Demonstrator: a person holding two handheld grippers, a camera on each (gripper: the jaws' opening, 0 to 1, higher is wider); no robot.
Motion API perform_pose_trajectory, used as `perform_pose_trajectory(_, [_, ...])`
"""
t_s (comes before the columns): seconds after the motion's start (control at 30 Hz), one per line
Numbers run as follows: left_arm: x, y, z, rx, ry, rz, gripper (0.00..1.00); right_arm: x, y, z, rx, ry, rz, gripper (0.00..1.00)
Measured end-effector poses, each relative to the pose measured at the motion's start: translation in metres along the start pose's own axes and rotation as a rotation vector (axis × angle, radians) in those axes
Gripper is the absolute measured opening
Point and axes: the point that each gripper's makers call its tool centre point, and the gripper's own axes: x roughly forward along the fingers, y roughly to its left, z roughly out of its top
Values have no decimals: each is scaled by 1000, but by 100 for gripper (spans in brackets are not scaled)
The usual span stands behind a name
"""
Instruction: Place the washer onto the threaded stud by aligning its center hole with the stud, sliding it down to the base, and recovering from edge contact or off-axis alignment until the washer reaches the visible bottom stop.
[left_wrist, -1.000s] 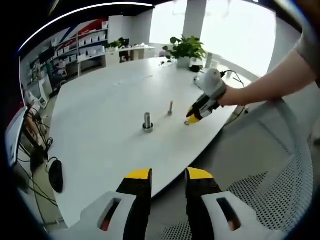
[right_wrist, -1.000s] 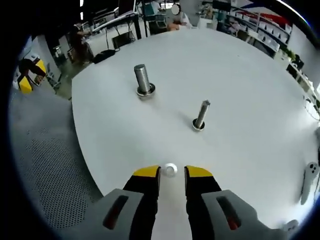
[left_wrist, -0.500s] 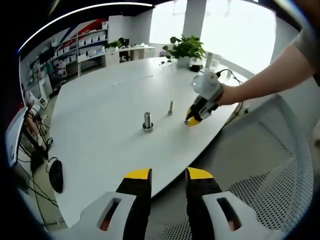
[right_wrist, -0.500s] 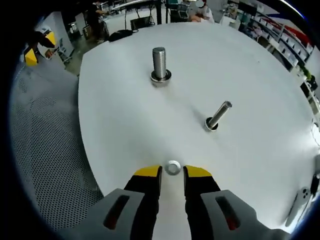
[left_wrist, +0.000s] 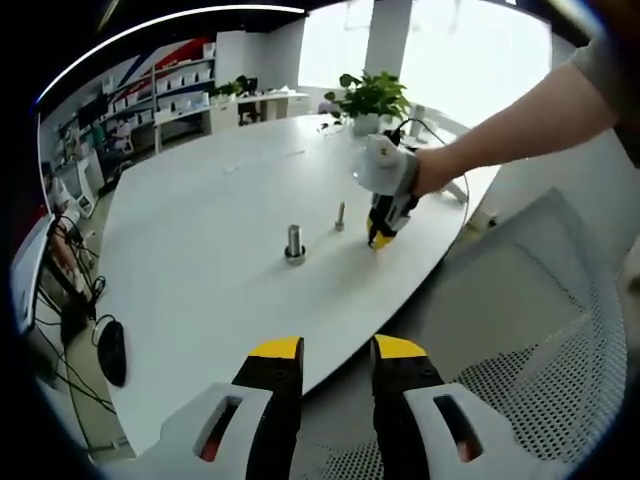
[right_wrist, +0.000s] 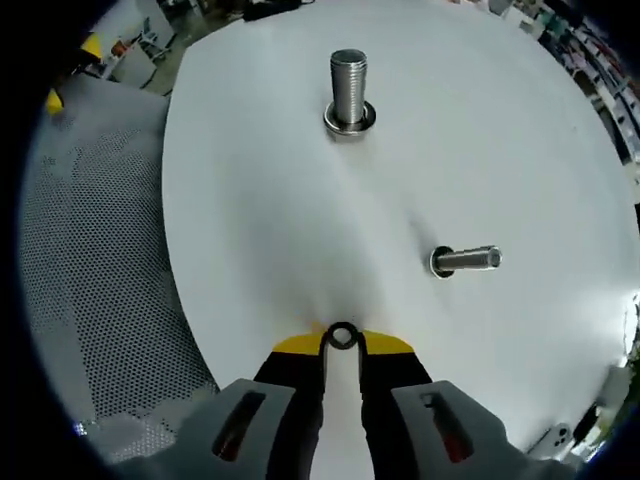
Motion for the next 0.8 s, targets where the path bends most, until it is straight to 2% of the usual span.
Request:
perform_pose_trajectory(0.07, [0,0,0,0,-2,1,25,1,1,1,-21,37,-13,13])
perform_pose_trajectory(0.2, [0,0,1,-1,-4,2,25,0,1,1,11,44,-24,13])
perform_pose_trajectory(0.4, [-1,1,1,-2,-6,3,25,-2,1,0,82,-38,-71,13])
perform_pose_trajectory(0.5, [-1,1,1,-2,-7,4,25,-2,4,2,144,-90,-54,13])
perform_pose_trajectory(0.57, [-1,1,1,-4,-5,4,25,-2,0,-1,152,-102,-68,13])
perform_pose_trajectory(0.63, [-1,1,1,-4,-3,4,25,-5,-3,-1,159,-112,-78,13])
perform_pose_trajectory(0.7, [-1,1,0,-4,-2,5,25,-11,-6,3,204,-146,-69,13])
perform_pose_trajectory(0.8, [0,2,0,-8,-1,9,25,-26,-18,9,219,-186,-99,13])
